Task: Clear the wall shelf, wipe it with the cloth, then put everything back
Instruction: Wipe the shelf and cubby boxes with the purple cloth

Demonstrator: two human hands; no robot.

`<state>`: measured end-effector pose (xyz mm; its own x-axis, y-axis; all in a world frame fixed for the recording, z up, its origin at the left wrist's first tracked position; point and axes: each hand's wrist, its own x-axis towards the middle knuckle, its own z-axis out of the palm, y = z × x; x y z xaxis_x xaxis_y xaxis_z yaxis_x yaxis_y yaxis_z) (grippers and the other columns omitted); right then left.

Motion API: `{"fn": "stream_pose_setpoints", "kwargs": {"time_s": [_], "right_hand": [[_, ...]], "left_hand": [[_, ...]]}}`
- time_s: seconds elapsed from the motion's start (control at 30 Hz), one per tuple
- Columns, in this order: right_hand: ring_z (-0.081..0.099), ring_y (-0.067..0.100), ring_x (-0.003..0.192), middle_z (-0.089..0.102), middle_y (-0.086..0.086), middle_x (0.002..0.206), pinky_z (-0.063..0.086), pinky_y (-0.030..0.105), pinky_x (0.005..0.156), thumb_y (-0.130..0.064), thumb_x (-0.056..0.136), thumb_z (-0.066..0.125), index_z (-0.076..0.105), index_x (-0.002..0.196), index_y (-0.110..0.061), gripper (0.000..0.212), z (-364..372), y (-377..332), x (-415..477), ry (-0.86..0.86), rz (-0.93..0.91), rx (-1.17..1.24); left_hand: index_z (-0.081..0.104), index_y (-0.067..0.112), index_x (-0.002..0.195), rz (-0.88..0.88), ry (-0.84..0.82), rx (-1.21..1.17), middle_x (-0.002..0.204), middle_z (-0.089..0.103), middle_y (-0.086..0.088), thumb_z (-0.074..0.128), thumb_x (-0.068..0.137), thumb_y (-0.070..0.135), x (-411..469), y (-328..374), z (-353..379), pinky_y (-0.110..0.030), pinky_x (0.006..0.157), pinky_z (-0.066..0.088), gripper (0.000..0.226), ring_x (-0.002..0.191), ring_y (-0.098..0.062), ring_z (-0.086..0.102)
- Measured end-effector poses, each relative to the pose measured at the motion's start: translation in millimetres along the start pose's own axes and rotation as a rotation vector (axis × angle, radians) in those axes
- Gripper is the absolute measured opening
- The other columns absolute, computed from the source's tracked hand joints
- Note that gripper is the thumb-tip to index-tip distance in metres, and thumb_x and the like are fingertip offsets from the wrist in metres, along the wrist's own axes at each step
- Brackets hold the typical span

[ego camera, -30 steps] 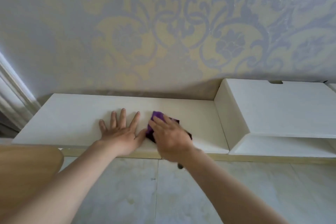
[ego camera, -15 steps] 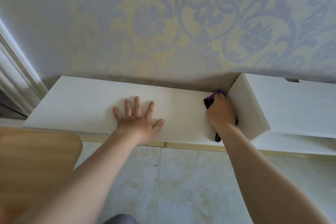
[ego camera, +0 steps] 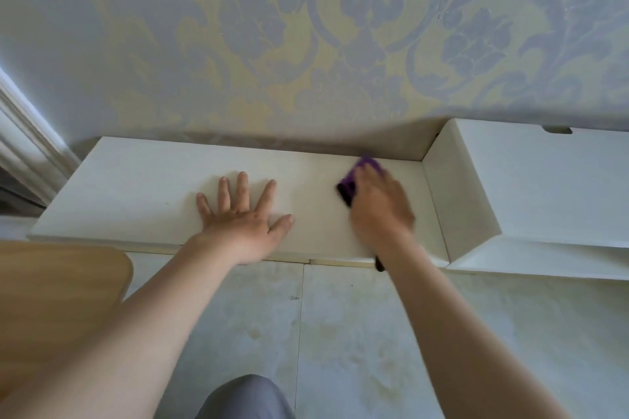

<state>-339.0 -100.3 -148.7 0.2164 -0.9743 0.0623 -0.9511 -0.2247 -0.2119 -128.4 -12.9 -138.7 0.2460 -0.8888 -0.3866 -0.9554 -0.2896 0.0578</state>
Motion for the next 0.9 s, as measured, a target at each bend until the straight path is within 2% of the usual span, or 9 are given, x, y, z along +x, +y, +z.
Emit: {"fn": "stream_pose_setpoints", "kwargs": {"time_s": [0.1, 0.2, 0.3, 0.4, 0.5, 0.57, 0.63, 0.77, 0.9], "right_hand": [[0.018, 0.026, 0.150, 0.019, 0.002, 0.166, 0.016, 0.037, 0.123, -0.019, 0.098, 0.034, 0.022, 0.158, -0.015, 0.061, -9, 40, -6, -0.054, 0.164, -0.043], [0.017, 0.032, 0.150, 0.018, 0.002, 0.165, 0.016, 0.041, 0.121, -0.018, 0.094, 0.036, 0.020, 0.157, -0.014, 0.066, -11, 23, -24, -0.070, 0.142, -0.061], [0.026, 0.038, 0.146, 0.033, 0.004, 0.159, 0.020, 0.045, 0.119, -0.019, 0.089, 0.040, 0.036, 0.151, -0.014, 0.061, 1, -15, -70, -0.039, -0.183, 0.002], [0.019, 0.037, 0.150, 0.030, 0.004, 0.162, 0.012, 0.047, 0.123, -0.022, 0.091, 0.047, 0.033, 0.155, -0.015, 0.066, 6, -22, -97, -0.095, -0.428, 0.062], [0.025, 0.034, 0.147, 0.035, 0.004, 0.160, 0.019, 0.041, 0.121, -0.025, 0.093, 0.034, 0.039, 0.151, -0.014, 0.059, -3, 15, -73, -0.050, -0.264, 0.096], [0.017, 0.031, 0.149, 0.021, 0.004, 0.165, 0.015, 0.037, 0.122, -0.020, 0.092, 0.029, 0.025, 0.156, -0.012, 0.065, -11, 41, -55, -0.069, -0.060, 0.071], [0.002, 0.031, 0.153, 0.002, 0.004, 0.168, 0.005, 0.039, 0.125, -0.015, 0.095, 0.035, 0.007, 0.160, -0.010, 0.070, -14, 50, -50, -0.141, 0.036, 0.055], [-0.001, 0.037, 0.153, -0.002, 0.008, 0.168, -0.001, 0.044, 0.125, -0.018, 0.101, 0.032, 0.001, 0.160, -0.009, 0.067, -10, 43, -56, -0.083, 0.020, 0.017], [-0.003, 0.037, 0.153, -0.005, 0.008, 0.168, -0.003, 0.044, 0.125, -0.018, 0.101, 0.031, -0.002, 0.160, -0.010, 0.068, -14, 44, -55, -0.113, 0.023, -0.005]], "left_hand": [[-0.024, 0.046, 0.151, -0.003, 0.001, 0.002, 0.160, -0.036, -0.003, 0.005, 0.089, 0.078, -3, 1, -1, -0.064, 0.116, -0.014, 0.076, 0.147, -0.033, -0.033], [-0.023, 0.047, 0.151, -0.019, 0.002, -0.004, 0.161, -0.035, -0.002, 0.006, 0.089, 0.079, -5, 4, -3, -0.062, 0.117, -0.013, 0.076, 0.148, -0.032, -0.032], [-0.021, 0.048, 0.151, -0.050, 0.018, 0.006, 0.162, -0.033, -0.001, 0.007, 0.088, 0.080, -4, 7, -1, -0.060, 0.118, -0.012, 0.075, 0.149, -0.030, -0.029], [-0.021, 0.050, 0.150, -0.070, 0.037, 0.020, 0.162, -0.033, 0.001, 0.008, 0.088, 0.080, -3, 8, 1, -0.058, 0.119, -0.012, 0.075, 0.149, -0.028, -0.028], [-0.019, 0.052, 0.150, -0.084, 0.048, 0.020, 0.163, -0.031, 0.003, 0.009, 0.088, 0.080, 0, 5, 4, -0.056, 0.120, -0.010, 0.074, 0.150, -0.026, -0.026], [-0.018, 0.053, 0.150, -0.089, 0.049, 0.018, 0.163, -0.031, 0.004, 0.011, 0.088, 0.080, 1, 4, 6, -0.055, 0.120, -0.009, 0.073, 0.151, -0.025, -0.026], [-0.018, 0.053, 0.150, -0.092, 0.056, 0.015, 0.163, -0.030, 0.004, 0.012, 0.089, 0.079, 2, 4, 7, -0.054, 0.120, -0.009, 0.073, 0.151, -0.025, -0.026], [-0.017, 0.053, 0.150, -0.107, 0.061, 0.027, 0.163, -0.030, 0.004, 0.013, 0.089, 0.078, 4, 3, 8, -0.054, 0.120, -0.008, 0.073, 0.151, -0.025, -0.025], [-0.018, 0.052, 0.150, -0.108, 0.054, 0.038, 0.162, -0.031, 0.003, 0.014, 0.090, 0.077, 5, 5, 4, -0.055, 0.120, -0.008, 0.073, 0.151, -0.026, -0.025]]}}
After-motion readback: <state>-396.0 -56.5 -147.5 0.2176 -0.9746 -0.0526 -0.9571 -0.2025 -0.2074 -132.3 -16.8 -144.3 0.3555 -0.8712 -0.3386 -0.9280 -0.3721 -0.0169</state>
